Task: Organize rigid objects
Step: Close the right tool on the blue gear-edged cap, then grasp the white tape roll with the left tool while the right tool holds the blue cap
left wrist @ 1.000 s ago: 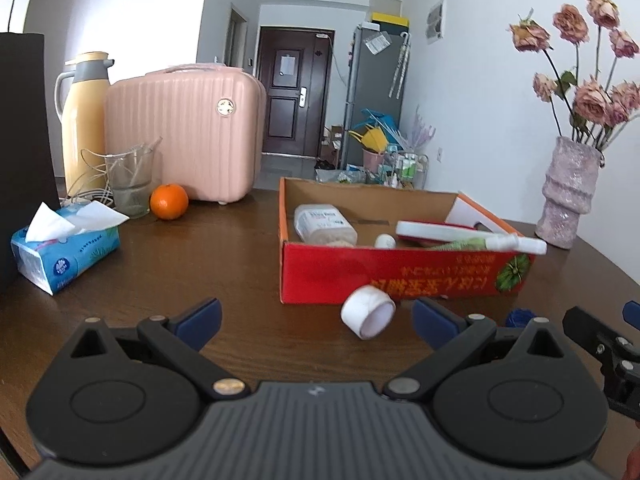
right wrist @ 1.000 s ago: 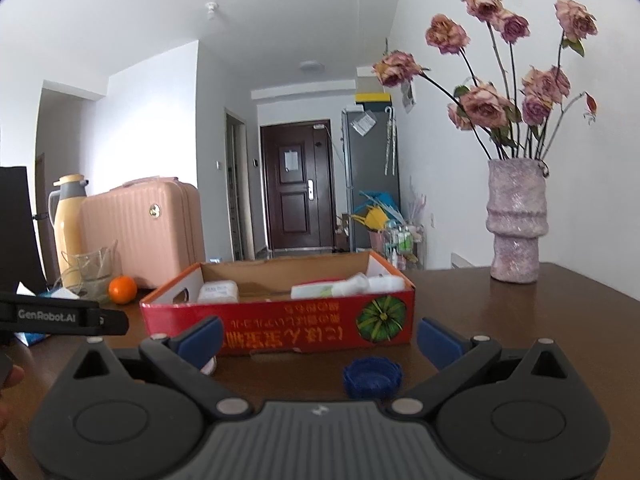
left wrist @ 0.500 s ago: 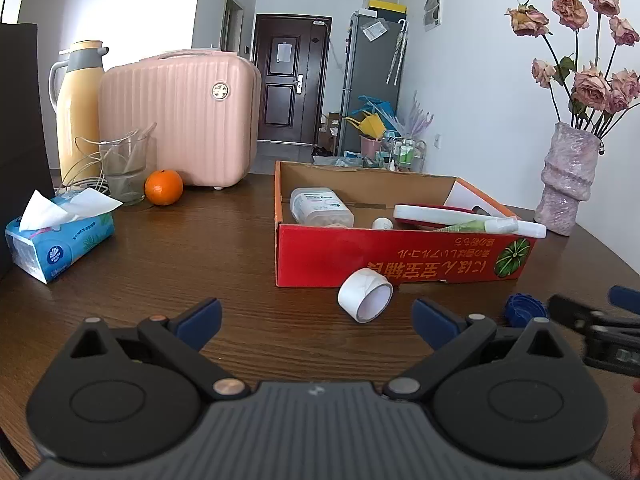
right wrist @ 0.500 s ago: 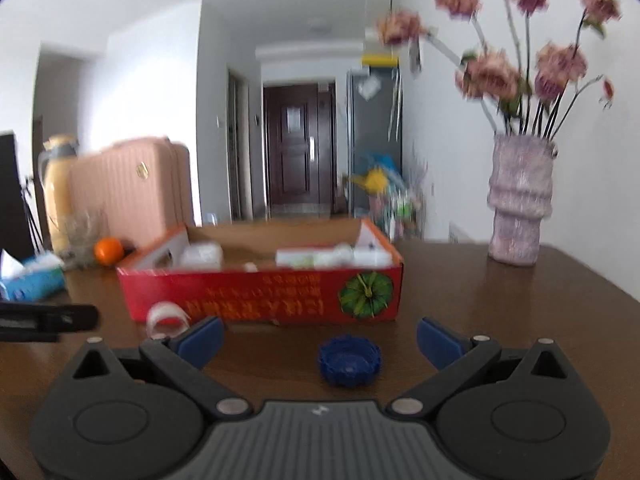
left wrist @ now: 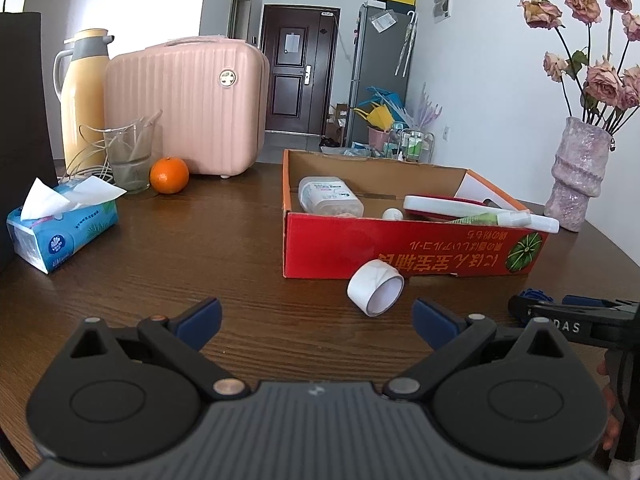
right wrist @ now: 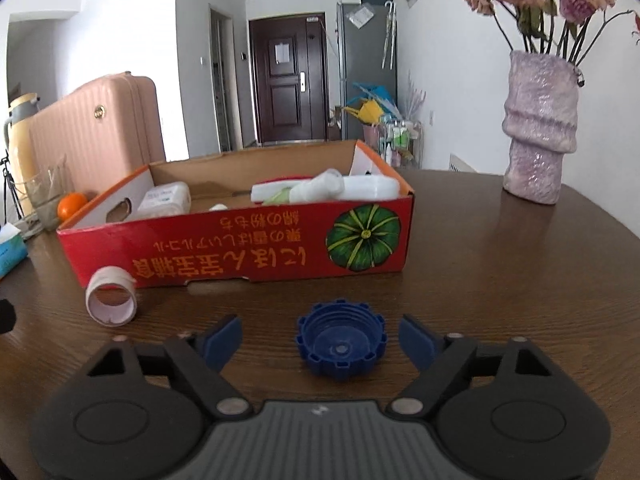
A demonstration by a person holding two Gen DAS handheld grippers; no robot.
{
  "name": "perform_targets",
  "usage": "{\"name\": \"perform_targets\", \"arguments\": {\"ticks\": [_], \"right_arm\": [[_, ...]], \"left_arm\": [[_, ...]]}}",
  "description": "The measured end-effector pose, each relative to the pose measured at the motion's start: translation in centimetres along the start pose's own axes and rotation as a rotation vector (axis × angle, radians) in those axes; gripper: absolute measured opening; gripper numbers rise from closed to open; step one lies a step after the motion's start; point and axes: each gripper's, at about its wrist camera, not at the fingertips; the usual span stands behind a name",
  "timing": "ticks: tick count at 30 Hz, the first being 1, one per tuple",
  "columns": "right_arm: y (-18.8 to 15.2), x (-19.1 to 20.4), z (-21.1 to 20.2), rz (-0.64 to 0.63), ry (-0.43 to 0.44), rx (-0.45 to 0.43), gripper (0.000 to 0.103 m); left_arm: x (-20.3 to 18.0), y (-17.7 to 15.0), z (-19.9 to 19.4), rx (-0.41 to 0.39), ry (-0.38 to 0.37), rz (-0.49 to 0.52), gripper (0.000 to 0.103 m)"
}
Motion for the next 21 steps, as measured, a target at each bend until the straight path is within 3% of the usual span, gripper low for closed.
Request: {"name": "perform_targets", "arguments": {"ticks": [4,6,10,12,16,21], "right_arm": [[0.1,-0.2,0.6,0.01,-0.002,0.021,0.075],[0.1,-0.3,0.8,0.019,0.0,0.032,0.066],[0.1,-0.7,1.1,0.04,0.005,0.049,0.062],[0.0,-0.7,1.3,0.038,0.003,0.053,0.052],[-0.1,-0.5,1.1,0.028,0.007,0.042,0.052],[0.1,-0.3,-1.0,0.03,0.026,-0.038,0.052]], "left_arm": [[0.0,-0.1,0.3,0.01,0.004,-0.002,0.103],[0.1,-0.1,0.4,0.016,0.006,-0.004,0.103],[0.1,-0.2,0.5,0.018,0.009,-0.005,0.103],[0.0,-0.2,0.4,0.015,0.01,-0.005,0.103],[0.0,-0.2,0.4,0.015,0.01,-0.003,0.103],[0.1,-0.2,0.4,0.015,0.01,-0.003,0.103]]}}
Point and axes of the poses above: each gripper's, at about its wrist camera, not at the fingertips, and z roughly the way its jaws point, x to its left, y to its top, and after that the axes turned 4 degrees about -x, right-handed
